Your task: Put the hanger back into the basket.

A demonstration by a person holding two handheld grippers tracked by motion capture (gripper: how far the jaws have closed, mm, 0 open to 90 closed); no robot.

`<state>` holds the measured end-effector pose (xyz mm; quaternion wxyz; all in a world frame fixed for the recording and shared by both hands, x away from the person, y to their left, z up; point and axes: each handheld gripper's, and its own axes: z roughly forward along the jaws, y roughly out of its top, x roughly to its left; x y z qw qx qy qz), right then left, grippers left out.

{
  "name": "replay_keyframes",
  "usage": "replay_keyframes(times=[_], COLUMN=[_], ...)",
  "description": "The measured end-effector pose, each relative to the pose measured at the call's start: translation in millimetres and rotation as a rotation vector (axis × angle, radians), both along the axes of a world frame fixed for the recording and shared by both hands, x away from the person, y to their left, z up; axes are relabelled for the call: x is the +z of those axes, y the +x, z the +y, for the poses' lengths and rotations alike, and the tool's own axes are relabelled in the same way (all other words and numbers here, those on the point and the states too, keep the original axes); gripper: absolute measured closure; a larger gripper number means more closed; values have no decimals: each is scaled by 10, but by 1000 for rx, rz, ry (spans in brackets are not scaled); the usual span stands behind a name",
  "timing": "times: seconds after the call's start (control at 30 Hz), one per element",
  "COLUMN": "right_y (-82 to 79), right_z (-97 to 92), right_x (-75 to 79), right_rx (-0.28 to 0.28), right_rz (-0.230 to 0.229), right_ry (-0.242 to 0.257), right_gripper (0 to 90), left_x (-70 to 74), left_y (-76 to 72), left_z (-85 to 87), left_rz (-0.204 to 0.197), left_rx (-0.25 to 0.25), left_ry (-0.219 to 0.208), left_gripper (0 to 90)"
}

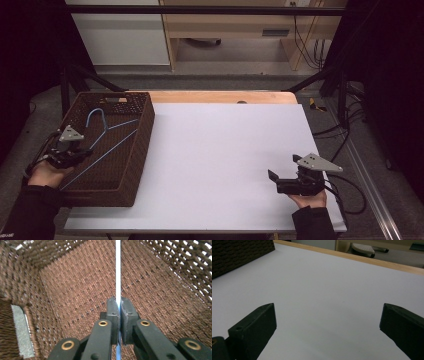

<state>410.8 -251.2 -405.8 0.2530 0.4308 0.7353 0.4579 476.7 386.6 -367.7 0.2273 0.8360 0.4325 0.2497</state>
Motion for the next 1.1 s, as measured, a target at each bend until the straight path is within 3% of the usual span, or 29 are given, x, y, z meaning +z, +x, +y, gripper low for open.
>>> replay_keyframes(times=[0.13,0.27,0.4,0.5,0.6,0.73,0.87,1.0,1.1], right_y=[-1,-1,-6,-6,-8,-11,-16,-14,-15], right_z=[0,1,2,-6,-8,-5,-5,-10,-7], right_x=[2,2,7,10,12,16,22,24,25], right_rx=[0,1,-2,-2,0,0,1,9,10], right_rz=[0,0,1,-4,-5,-3,-3,-9,-8], right_ry=[4,7,13,13,18,26,37,35,40], right_gripper=[12,12,12,12,12,12,12,12,12], left_x=[25,149,262,342,395,432,435,419,383], left_y=[-26,-116,-222,-320,-419,-553,-659,-741,-790], left_z=[31,76,65,26,-51,-190,-361,-568,-727], left_rz=[12,-18,-70,-124,-177,-236,-268,-286,-295], left_rx=[4,6,0,-17,-36,-70,-109,-152,-188], left_ry=[-34,-102,-145,-225,-272,-334,-402,-428,-460], left_gripper=[843,746,653,573,448,377,322,236,221])
